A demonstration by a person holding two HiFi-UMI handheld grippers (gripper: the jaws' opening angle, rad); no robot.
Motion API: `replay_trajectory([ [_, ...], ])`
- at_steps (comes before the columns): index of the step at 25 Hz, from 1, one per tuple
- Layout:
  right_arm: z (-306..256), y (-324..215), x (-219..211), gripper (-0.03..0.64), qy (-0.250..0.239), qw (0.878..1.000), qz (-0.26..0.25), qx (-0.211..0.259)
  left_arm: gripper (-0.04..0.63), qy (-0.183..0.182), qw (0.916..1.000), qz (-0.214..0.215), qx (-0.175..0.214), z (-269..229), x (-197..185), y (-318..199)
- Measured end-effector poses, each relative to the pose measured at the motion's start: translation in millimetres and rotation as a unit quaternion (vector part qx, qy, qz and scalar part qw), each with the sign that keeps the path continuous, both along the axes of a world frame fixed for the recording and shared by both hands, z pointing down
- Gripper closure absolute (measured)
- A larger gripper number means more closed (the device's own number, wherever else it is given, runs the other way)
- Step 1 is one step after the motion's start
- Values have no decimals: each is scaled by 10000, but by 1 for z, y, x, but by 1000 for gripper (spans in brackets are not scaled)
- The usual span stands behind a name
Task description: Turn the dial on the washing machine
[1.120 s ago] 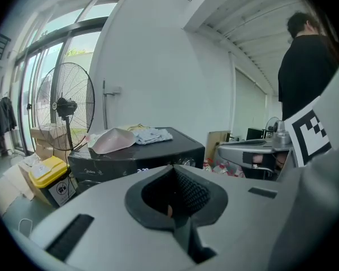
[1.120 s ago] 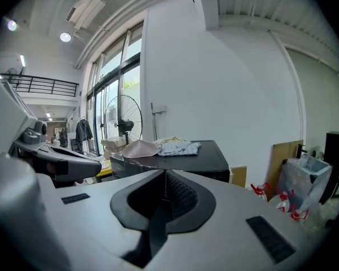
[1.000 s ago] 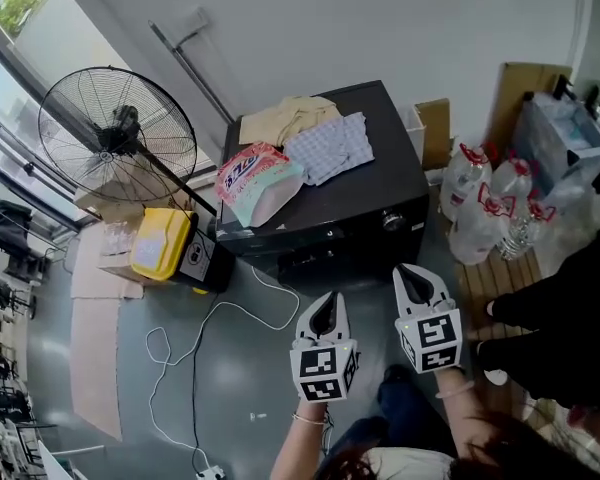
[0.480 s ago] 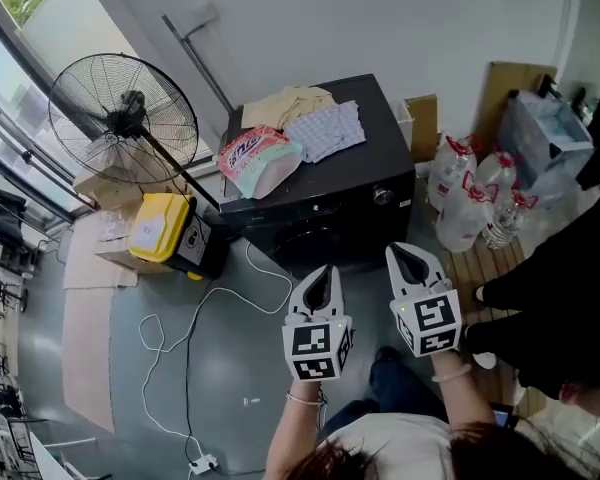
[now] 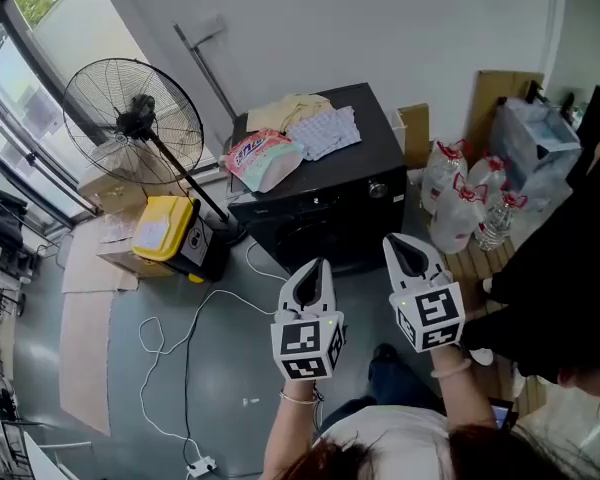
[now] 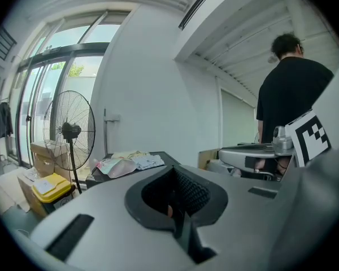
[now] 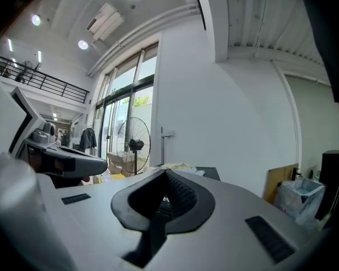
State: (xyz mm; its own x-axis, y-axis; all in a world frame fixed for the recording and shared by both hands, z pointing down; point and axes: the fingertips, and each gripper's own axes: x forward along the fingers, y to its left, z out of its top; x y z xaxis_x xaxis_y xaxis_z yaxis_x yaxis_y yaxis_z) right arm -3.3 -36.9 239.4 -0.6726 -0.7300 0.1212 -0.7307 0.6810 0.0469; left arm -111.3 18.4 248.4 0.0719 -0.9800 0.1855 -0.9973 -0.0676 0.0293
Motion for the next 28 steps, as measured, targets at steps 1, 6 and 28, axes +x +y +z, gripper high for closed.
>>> replay_trajectory([
  [1, -4, 5, 1, 589, -12, 10000, 12, 32, 581, 1, 10000, 7, 43, -5, 0, 5],
  [6, -23, 29, 10, 591, -78, 9997, 88, 191, 580, -36, 9998, 60, 190, -22, 3, 28],
  [28, -53, 94, 27, 591, -162, 9985, 224, 476, 581, -142, 9987, 235, 419, -50, 13, 88],
])
